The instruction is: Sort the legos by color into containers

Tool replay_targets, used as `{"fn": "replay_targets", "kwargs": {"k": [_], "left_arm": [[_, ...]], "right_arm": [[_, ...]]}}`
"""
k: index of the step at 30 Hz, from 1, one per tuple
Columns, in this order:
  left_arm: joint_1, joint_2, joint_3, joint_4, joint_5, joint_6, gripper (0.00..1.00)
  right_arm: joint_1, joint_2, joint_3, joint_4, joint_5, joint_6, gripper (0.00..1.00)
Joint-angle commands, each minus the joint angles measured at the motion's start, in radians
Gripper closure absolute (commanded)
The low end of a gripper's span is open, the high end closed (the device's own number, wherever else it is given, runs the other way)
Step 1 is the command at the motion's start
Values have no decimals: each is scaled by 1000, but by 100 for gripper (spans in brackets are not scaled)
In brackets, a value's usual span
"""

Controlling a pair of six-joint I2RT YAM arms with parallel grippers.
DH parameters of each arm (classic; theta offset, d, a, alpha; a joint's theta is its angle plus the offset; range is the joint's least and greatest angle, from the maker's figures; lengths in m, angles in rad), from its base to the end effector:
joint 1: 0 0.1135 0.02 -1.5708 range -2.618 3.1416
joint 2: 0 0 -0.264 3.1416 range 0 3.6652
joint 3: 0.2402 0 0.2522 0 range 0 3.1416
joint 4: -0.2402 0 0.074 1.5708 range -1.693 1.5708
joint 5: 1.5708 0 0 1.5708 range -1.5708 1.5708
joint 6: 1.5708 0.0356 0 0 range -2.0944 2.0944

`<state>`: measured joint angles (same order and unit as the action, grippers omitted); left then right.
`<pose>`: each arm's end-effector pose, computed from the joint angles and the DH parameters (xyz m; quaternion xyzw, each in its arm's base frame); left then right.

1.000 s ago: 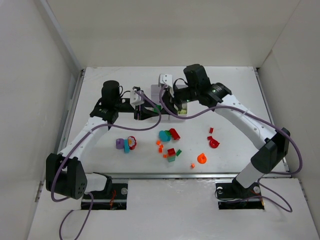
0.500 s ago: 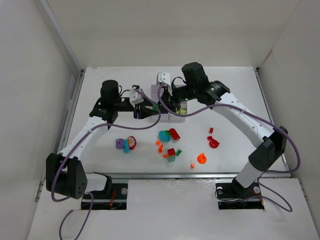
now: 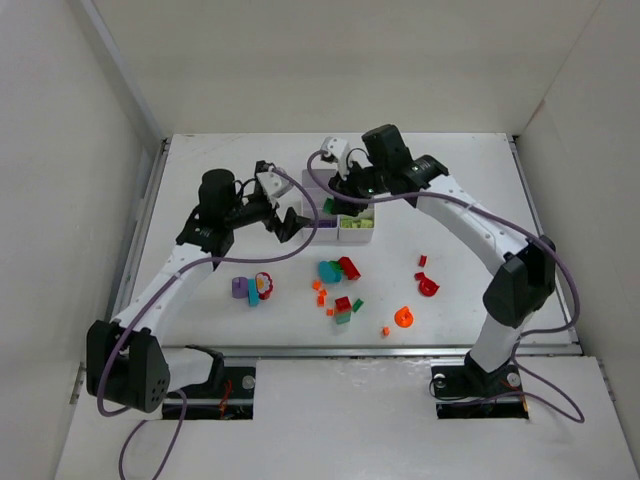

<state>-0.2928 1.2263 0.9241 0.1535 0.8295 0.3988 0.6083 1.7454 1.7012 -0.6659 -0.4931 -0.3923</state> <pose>0.2600 -0.1058 0.3318 0.4825 0.5632 -0.2732 0.6126 0.3130 0.2385 0.3539 -0.5121 0.7245 0.2641 0.3783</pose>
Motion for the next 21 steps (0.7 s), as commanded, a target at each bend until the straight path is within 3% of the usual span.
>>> {"fn": "replay_targets", "kwargs": {"k": [1, 5, 18, 21], "left_arm": [[0, -54, -65, 63, -408, -63, 0], [0, -54, -88, 63, -521, -63, 0], [0, -74, -149, 87, -480, -86, 0], [0, -65, -149, 87, -480, -86, 0]], "right_arm": [[-61, 43, 32, -11, 137, 96, 100], [-79, 123, 102, -61, 223, 135, 100], [-157, 229, 169, -84, 246, 309, 100], [-157, 249, 189, -93, 246, 310, 85]]}}
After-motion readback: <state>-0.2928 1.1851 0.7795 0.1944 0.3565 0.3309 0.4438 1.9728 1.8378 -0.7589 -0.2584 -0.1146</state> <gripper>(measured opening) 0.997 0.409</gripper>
